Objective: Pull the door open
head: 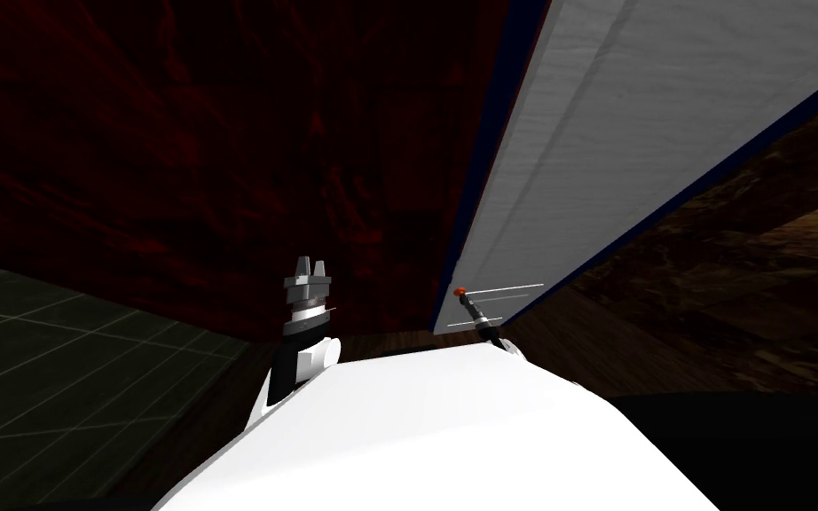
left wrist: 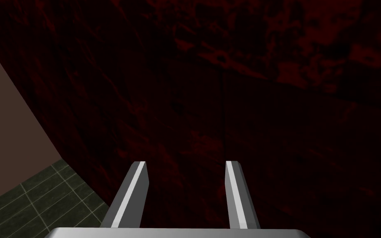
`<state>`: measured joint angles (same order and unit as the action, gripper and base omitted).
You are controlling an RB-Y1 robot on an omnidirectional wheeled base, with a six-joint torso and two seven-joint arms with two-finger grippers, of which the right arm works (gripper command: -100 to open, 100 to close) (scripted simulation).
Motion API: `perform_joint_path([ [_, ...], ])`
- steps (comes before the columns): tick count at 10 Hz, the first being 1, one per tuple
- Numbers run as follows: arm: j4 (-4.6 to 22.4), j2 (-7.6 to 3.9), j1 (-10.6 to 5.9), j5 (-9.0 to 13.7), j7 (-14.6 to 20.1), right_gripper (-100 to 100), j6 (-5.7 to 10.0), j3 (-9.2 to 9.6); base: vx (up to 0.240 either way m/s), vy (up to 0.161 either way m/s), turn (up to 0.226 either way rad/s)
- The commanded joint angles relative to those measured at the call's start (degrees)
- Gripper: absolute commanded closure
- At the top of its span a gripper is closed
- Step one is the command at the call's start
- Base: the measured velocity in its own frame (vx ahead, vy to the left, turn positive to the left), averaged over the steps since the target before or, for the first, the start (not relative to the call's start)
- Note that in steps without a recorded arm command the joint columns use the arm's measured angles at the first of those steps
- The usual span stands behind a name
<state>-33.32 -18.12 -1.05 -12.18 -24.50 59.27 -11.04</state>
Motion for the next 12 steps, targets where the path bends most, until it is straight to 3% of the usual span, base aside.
perform_joint_path([
  [1,0.1,0.42,-0.04,0.5,2.2,100,-0.03,0.54,-0.054,-0.026,0.052],
  [5,-0.1,0.51,-0.2,2.7,7.0,100,-0.54,1.46,-0.05,-0.024,0.053],
  [7,-0.3,0.6,-0.37,4.9,10.7,100,-1.07,2.41,-0.067,-0.035,0.1],
  [12,-0.6,0.7,-0.54,7.2,16.5,100,-1.61,3.38,-0.05,-0.026,0.05],
])
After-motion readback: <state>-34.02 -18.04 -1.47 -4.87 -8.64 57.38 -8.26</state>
